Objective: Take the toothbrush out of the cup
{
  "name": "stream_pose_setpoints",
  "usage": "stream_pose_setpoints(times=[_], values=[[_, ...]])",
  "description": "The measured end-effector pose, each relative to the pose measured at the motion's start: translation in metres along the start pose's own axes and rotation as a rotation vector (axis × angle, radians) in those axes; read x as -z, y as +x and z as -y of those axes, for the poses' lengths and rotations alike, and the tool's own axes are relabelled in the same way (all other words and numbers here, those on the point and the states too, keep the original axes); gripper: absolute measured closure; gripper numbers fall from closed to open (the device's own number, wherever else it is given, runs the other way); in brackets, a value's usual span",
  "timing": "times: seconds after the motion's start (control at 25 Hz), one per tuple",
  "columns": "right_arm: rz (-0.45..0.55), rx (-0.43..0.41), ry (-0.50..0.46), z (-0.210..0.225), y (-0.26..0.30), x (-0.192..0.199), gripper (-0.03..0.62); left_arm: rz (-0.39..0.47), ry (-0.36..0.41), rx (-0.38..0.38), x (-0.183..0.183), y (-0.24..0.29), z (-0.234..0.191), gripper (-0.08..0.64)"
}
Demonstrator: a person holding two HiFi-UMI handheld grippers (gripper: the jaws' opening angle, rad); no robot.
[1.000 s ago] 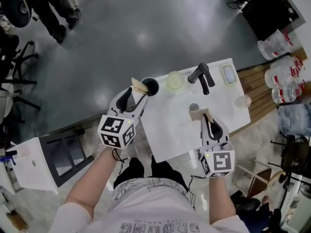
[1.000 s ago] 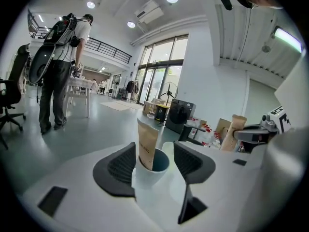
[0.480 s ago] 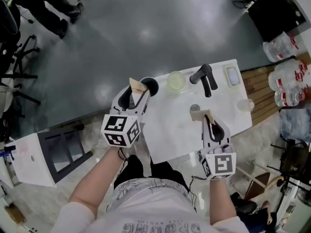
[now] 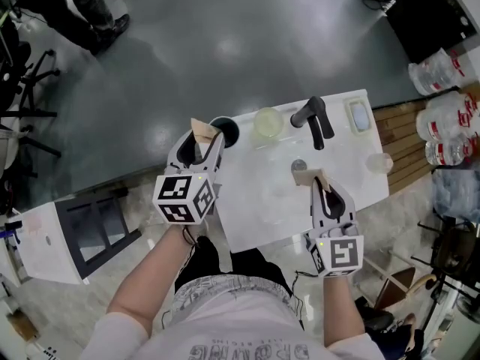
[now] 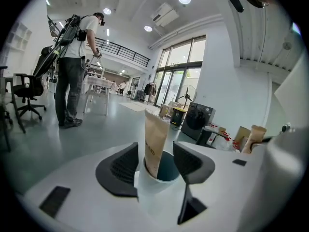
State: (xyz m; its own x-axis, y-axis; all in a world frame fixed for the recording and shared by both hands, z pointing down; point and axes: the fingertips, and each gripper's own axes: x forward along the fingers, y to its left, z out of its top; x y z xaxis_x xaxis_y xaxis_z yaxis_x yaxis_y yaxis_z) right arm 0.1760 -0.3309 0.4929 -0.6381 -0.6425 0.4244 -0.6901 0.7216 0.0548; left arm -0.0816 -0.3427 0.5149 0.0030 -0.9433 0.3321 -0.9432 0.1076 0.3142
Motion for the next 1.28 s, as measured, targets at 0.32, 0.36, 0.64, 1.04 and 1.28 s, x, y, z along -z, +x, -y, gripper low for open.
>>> stream_pose_setpoints(times=[0.32, 0.36, 0.64, 1.04, 1.28], values=[[0.005, -0.014, -0.002, 0.0003, 0.0027, 0.0016, 0.555, 0.006, 0.002, -0.046, -0.0009, -0.0032, -0.0041, 0.368], [0.005, -0.017, -0.003, -0.0001, 0.0027, 0.0019, 0.555, 0.006, 0.001, -0.048, -0.0001, -0.0035, -0.004, 0.37], [-0.003, -0.017, 0.007, -0.0008, 0.0043, 0.0048, 0.555, 0.0, -0.001, -0.066, 0.0024, -0.0037, -0.006, 0.422], [0.004, -0.002, 0.01, 0.0001, 0.0011, 0.0038, 0.555, 0.016, -0.005, -0.083, -0.0017, -0.0025, -0.0085, 0.473], [0.005, 0.004, 0.018, 0.0006, 0.001, 0.005, 0.557, 0.019, -0.003, -0.08, -0.0014, -0.0018, -0.0068, 0.488]])
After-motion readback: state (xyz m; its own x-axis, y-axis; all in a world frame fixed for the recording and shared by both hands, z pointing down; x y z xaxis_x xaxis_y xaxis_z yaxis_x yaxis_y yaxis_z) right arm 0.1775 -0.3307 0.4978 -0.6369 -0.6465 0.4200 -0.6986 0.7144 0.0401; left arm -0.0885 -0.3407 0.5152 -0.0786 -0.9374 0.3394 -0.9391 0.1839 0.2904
